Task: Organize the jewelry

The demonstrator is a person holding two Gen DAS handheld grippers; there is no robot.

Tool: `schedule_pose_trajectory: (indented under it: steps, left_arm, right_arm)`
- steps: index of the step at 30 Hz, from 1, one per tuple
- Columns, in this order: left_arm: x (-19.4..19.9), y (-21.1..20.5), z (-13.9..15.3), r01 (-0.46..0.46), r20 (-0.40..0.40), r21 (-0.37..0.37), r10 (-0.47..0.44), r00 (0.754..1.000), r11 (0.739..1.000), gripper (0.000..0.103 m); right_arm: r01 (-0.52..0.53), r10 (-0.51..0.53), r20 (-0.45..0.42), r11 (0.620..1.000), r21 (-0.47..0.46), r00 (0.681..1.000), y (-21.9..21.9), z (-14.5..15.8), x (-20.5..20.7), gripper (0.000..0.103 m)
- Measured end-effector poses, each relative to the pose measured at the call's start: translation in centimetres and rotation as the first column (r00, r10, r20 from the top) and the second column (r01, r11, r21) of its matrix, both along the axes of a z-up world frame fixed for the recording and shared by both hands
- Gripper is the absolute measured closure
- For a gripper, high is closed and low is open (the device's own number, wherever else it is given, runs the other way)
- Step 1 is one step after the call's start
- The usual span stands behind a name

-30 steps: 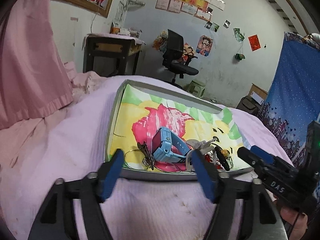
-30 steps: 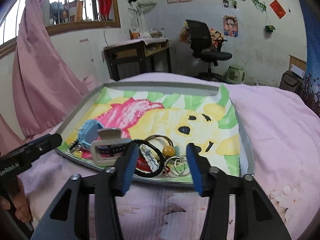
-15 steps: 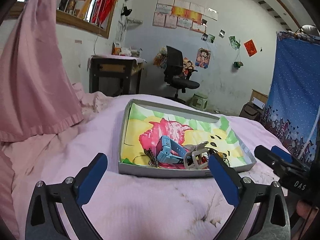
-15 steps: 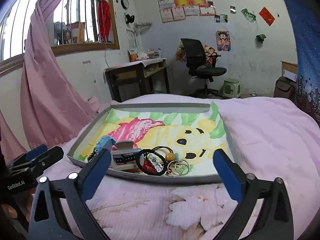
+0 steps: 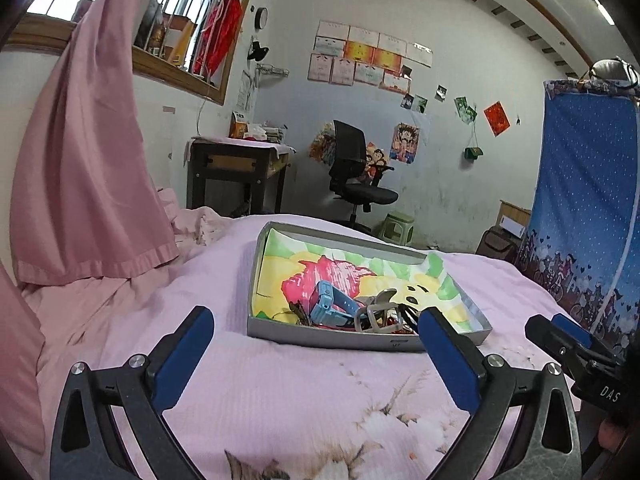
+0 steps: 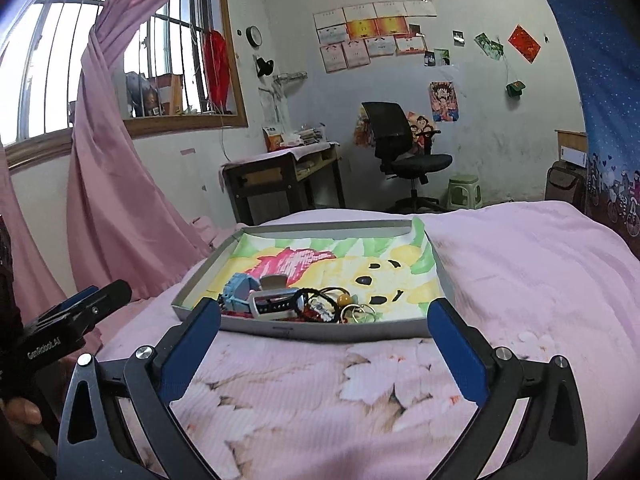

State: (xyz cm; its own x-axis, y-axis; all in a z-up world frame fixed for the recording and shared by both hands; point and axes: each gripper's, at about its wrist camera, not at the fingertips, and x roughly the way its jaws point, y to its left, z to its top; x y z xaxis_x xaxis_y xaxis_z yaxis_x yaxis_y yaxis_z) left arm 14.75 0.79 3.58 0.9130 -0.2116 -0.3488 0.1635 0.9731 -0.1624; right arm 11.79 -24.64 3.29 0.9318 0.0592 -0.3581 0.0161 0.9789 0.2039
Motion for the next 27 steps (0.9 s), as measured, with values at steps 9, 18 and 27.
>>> schedule_pose_trajectory:
  steps: [9, 18, 27]
  left_arm:
    - [-3.1, -0.3, -0.5, 0.008, 0.012, 0.046, -0.008, 1.0, 0.999, 0.0]
    - [-6.1, 0.3, -1.2, -0.073, 0.015, 0.035, 0.072, 0.997, 0.997, 0.0]
    - [-8.8, 0.0, -1.8, -0.097, 0.02, 0.069, 0.095, 0.995, 0.993, 0.0]
  right_arm:
    - [0.002, -0.001, 0.04, 1.0, -0.021, 0.999, 0.0, 0.4, -2.9, 0.001]
    - [-0.001, 0.003, 0.047, 0.999, -0.039, 0.999, 0.3, 0.2, -5.6, 0.001]
    - [0.01, -0.009, 0.041, 0.999, -0.039, 0.999, 0.1, -0.7, -7.9, 0.001]
